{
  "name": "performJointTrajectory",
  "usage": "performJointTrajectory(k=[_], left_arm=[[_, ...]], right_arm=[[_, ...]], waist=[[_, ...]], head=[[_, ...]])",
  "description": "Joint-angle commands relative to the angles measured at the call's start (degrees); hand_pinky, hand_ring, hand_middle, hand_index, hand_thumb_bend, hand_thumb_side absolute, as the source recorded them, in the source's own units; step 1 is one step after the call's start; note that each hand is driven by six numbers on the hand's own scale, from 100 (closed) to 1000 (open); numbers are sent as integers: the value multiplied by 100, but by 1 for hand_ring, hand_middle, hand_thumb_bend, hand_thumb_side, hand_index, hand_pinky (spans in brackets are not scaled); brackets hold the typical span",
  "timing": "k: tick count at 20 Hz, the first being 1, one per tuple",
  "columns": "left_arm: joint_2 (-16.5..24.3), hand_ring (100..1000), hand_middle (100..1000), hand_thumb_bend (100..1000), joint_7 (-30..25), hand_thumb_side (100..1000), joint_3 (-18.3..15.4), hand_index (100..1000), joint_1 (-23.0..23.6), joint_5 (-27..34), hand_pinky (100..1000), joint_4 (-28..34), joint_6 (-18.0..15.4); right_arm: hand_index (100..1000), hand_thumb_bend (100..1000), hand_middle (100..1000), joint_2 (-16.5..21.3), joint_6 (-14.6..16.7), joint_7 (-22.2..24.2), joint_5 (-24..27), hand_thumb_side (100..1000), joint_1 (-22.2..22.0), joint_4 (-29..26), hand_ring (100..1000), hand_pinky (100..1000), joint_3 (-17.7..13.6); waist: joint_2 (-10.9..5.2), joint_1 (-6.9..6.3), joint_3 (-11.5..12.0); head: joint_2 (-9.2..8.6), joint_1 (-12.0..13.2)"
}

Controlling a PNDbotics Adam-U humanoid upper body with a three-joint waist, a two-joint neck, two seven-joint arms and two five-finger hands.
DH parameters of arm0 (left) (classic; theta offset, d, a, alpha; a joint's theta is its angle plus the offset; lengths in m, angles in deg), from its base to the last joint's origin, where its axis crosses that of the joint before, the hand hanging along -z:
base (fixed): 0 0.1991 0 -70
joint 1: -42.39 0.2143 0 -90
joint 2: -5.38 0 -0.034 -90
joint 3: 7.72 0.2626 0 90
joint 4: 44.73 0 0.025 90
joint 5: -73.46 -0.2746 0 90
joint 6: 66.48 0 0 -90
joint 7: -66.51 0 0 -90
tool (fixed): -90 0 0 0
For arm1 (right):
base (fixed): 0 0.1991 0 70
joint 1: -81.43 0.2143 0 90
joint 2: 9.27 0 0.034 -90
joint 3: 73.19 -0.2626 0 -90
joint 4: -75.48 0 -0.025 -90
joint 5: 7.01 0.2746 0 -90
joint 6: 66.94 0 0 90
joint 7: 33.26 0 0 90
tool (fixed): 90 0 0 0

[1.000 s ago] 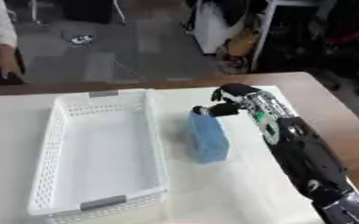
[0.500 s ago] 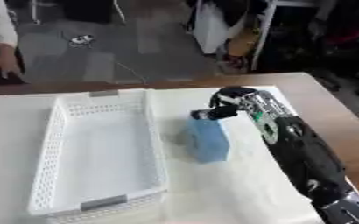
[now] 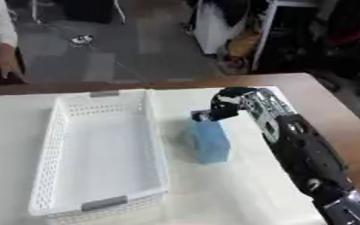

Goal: Pick up objects on the table and place them in the box.

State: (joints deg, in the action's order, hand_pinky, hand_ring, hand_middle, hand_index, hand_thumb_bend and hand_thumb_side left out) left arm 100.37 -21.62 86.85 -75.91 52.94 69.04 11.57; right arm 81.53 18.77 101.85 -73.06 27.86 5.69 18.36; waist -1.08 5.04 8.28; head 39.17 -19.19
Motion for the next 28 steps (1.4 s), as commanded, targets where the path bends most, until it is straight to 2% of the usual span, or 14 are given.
performJointTrajectory(k=[1, 2, 3, 4, 5, 6, 7, 8, 10, 18, 28], left_arm=[[32, 699, 770, 657, -3, 953, -40, 753, -71, -33, 545, 82, 25], [33, 699, 770, 657, -5, 954, -40, 753, -69, -34, 545, 82, 26], [34, 699, 770, 657, -6, 954, -40, 753, -67, -36, 545, 82, 25], [35, 699, 770, 658, -7, 954, -40, 753, -66, -37, 545, 82, 25], [35, 699, 770, 657, -9, 954, -39, 753, -65, -38, 545, 82, 25], [35, 699, 770, 658, -10, 955, -39, 753, -65, -39, 545, 82, 26], [35, 699, 770, 658, -11, 954, -40, 753, -66, -40, 545, 82, 26], [35, 699, 770, 659, -11, 955, -40, 753, -66, -41, 545, 82, 26], [34, 699, 770, 659, -12, 955, -41, 753, -69, -42, 544, 82, 27], [12, 699, 770, 659, -11, 956, -42, 753, -104, -39, 544, 82, 33], [-37, 696, 770, 660, -13, 957, -40, 755, -184, -27, 545, 82, 39]], right_arm=[[814, 501, 691, 209, -88, 7, -28, 1000, 136, -112, 662, 605, -75], [837, 503, 632, 210, -114, 4, -21, 1000, 136, -111, 603, 557, -86], [835, 503, 648, 206, -139, -2, -1, 1000, 134, -112, 616, 568, -96], [832, 513, 563, 202, -157, -3, 21, 1000, 132, -111, 534, 503, -99], [839, 512, 583, 196, -170, 3, 51, 1000, 128, -105, 554, 517, -101], [798, 507, 529, 192, -182, 8, 76, 1000, 127, -100, 497, 461, -101], [811, 508, 536, 189, -195, 15, 93, 1000, 126, -92, 505, 472, -99], [747, 503, 505, 187, -203, 22, 104, 1000, 125, -87, 473, 433, -96], [703, 490, 481, 181, -190, 107, 111, 1000, 118, -57, 450, 399, -70], [598, 453, 440, 160, 22, 627, 147, 1000, 134, -34, 398, 329, -12], [564, 469, 422, 151, 274, 686, 216, 1000, 231, 284, 377, 290, 112]], waist=[[-82, -16, -17], [-83, -16, -19], [-84, -18, -21], [-84, -18, -22], [-84, -20, -24], [-84, -21, -24], [-84, -21, -23], [-83, -21, -23], [-85, -20, -20], [-86, -6, 11], [-61, 9, 77]], head=[[14, -20], [15, -25], [16, -33], [17, -40], [21, -48], [23, -54], [24, -60], [24, -62], [30, -64], [33, -66], [-1, -76]])
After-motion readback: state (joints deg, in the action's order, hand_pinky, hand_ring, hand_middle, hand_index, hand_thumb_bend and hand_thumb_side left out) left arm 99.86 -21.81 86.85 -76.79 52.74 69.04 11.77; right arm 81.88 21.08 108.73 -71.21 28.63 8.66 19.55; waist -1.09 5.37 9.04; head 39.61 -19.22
